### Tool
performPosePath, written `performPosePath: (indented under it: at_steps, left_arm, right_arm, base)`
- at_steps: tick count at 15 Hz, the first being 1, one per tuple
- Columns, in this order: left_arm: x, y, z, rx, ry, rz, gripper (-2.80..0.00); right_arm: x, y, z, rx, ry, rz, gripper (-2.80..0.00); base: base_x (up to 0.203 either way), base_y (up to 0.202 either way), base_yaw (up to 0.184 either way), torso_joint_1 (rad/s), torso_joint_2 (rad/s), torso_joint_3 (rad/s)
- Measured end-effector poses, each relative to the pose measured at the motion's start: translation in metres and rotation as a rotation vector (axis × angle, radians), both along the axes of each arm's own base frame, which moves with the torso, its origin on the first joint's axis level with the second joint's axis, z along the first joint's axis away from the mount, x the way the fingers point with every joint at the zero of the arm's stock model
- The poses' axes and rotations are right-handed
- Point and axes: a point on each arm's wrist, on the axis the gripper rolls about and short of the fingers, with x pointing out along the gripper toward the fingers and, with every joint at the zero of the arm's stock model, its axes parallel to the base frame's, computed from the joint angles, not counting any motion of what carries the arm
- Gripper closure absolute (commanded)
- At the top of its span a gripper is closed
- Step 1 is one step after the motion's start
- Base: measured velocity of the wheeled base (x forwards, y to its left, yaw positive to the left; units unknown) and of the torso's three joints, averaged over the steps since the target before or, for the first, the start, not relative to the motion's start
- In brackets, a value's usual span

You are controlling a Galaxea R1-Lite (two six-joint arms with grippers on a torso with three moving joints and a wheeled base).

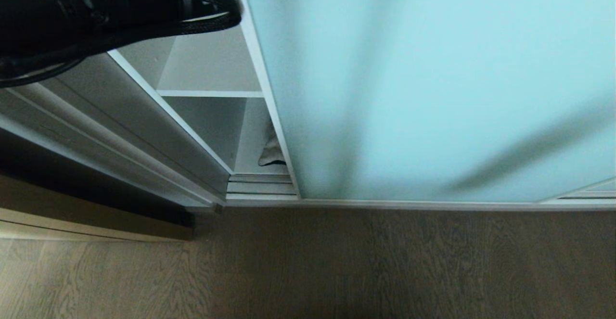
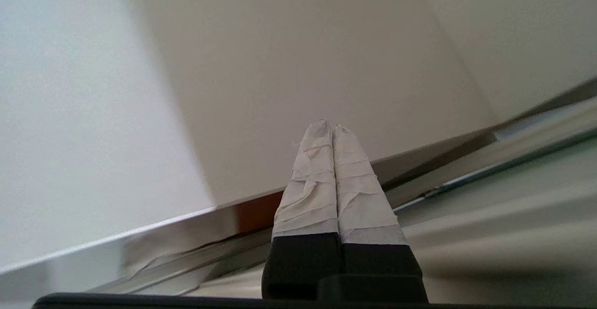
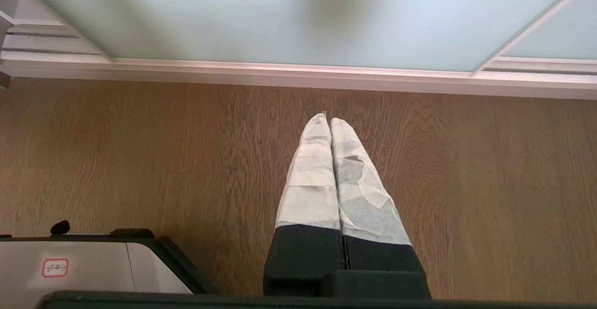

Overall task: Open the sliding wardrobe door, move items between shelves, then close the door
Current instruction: Open the door

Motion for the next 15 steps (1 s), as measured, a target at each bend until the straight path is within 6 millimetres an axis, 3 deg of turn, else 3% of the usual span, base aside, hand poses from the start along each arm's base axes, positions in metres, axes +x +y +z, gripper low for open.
performPosePath:
  at_steps: [5,7,15]
  left_arm:
    - [0.027,-0.050,-0.022,0.001,-0.005,-0.076,0.00]
    - [0.032,-0.061,-0.028,0.000,0.001,-0.093,0.00]
    - [0.015,-0.081,-0.020,-0.020,-0.011,-0.177,0.00]
  right_arm:
    - [0.000,0.000,0.000,0.000,0.000,0.000,0.00]
    - [0.000,0.000,0.000,0.000,0.000,0.000,0.00]
    - [0.000,0.000,0.000,0.000,0.000,0.000,0.00]
  base:
    - [0.000,0.000,0.000,0.000,0.00,0.000]
    - [0.000,0.000,0.000,0.000,0.00,0.000]
    - [0.000,0.000,0.000,0.000,0.00,0.000]
